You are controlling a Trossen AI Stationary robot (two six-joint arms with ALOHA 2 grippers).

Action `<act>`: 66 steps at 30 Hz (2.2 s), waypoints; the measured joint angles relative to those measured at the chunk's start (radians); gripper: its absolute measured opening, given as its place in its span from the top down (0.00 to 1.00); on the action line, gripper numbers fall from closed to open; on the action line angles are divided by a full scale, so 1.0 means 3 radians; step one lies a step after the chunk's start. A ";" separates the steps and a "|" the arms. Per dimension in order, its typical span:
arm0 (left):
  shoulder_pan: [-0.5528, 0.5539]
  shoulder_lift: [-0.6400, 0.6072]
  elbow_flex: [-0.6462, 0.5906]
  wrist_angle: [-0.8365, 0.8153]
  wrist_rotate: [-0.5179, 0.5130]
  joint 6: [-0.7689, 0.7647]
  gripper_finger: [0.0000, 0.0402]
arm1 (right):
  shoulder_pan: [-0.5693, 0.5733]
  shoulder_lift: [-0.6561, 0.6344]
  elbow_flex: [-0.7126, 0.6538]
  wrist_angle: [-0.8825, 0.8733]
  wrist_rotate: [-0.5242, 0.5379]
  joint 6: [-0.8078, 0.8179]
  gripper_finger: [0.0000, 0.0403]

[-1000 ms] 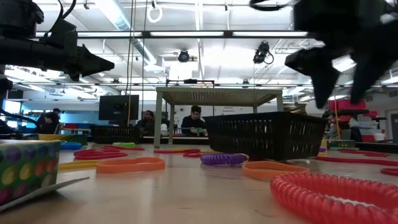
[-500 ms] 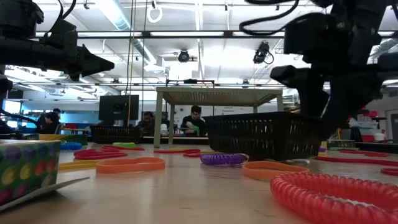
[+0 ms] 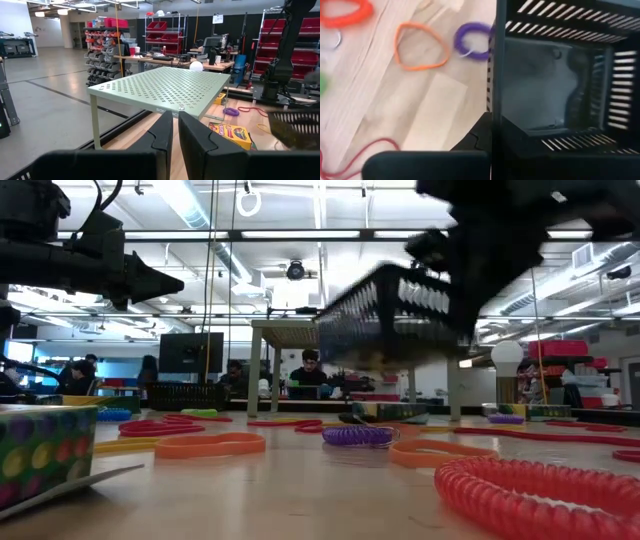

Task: Pick & Place Office Desk Supplies
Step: Put the black bin on the shelf

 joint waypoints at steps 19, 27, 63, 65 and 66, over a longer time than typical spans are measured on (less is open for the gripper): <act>0.0001 0.0000 0.0000 0.0000 0.0000 0.0000 0.91 | -0.0762 -0.0003 0.1727 -0.0746 -0.0030 -0.0508 0.99; 0.0001 0.0000 -0.0001 0.0000 0.0000 0.0000 0.91 | -0.1331 -0.0003 0.1824 -0.0851 -0.0030 -0.0775 0.99; 0.0000 0.0001 0.0000 -0.0001 0.0000 0.0000 0.91 | -0.2812 0.0396 0.1787 -0.1402 0.0063 -0.1430 0.98; 0.0001 0.0000 0.0000 -0.0001 0.0000 0.0000 0.91 | -0.2868 0.0335 0.1787 -0.1419 0.0063 -0.1467 0.98; 0.0001 0.0001 -0.0001 -0.0001 0.0000 0.0000 0.91 | -0.2891 0.0295 0.1787 -0.1415 0.0071 -0.1471 0.98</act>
